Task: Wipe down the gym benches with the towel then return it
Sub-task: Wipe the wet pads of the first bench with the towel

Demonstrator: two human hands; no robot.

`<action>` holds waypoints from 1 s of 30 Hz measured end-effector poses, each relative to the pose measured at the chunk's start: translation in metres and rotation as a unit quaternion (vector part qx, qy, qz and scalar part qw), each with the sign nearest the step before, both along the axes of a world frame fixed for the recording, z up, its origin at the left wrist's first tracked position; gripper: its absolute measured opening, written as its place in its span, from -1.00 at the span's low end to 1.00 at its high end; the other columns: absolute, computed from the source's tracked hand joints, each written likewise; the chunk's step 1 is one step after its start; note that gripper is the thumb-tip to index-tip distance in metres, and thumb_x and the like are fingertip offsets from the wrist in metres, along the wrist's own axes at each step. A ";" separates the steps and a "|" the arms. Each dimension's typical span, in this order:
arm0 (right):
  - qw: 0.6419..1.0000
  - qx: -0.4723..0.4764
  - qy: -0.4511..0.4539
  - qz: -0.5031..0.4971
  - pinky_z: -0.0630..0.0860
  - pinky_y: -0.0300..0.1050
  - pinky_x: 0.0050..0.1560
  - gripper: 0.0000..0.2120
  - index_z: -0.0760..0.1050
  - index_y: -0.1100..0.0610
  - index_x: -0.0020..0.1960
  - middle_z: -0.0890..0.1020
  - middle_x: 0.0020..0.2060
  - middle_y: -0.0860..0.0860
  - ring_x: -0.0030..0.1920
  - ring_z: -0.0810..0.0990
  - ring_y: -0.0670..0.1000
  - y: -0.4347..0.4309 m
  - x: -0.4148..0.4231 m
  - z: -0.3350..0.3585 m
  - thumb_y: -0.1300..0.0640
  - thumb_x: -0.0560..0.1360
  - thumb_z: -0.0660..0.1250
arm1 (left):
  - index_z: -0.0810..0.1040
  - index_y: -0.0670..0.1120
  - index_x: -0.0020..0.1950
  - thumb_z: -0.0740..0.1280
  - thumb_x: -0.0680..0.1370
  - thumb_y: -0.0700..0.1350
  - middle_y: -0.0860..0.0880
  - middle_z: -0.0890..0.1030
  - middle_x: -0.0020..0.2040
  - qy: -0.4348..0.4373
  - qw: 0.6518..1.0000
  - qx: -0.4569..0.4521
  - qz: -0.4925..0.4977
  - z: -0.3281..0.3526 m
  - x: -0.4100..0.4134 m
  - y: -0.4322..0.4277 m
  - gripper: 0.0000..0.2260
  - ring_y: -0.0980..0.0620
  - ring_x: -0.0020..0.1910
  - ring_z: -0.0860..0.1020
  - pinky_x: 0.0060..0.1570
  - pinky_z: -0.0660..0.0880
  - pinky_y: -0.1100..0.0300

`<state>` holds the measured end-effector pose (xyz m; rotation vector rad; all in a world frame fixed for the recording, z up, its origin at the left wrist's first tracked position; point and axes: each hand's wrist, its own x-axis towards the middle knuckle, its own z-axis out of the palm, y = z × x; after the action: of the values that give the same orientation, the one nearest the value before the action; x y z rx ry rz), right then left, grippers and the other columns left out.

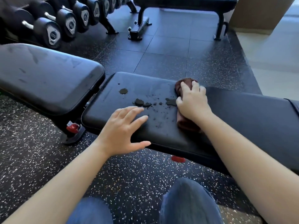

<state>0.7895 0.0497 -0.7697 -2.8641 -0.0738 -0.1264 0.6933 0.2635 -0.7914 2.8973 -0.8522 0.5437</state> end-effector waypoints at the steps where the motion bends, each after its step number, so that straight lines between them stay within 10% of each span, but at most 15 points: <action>1: 1.000 0.000 0.003 -0.015 0.18 0.17 0.32 -0.49 0.15 0.12 0.45 0.15 0.41 0.27 0.32 0.17 0.31 0.004 0.013 0.001 0.12 0.52 0.14 | 0.59 -0.19 0.15 0.26 0.40 0.27 -0.19 0.54 0.20 0.005 1.000 0.002 0.001 -0.001 0.002 0.004 -0.41 -0.18 0.20 0.49 0.14 0.41 -0.05; 30: 0.989 0.017 -0.084 -0.122 0.27 0.05 0.29 -0.59 0.38 0.02 0.36 0.31 0.41 0.11 0.35 0.26 0.16 0.093 -0.094 -0.008 0.14 0.51 0.24 | 0.59 -0.16 0.15 0.36 0.33 0.26 -0.23 0.57 0.15 0.001 0.993 -0.027 -0.113 -0.014 0.027 0.037 -0.41 -0.21 0.12 0.54 0.00 0.50 -0.15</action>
<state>0.6956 0.1430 -0.7774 -2.8109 0.2435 -0.4129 0.7204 0.3004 -0.8051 2.7038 -1.1267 0.5328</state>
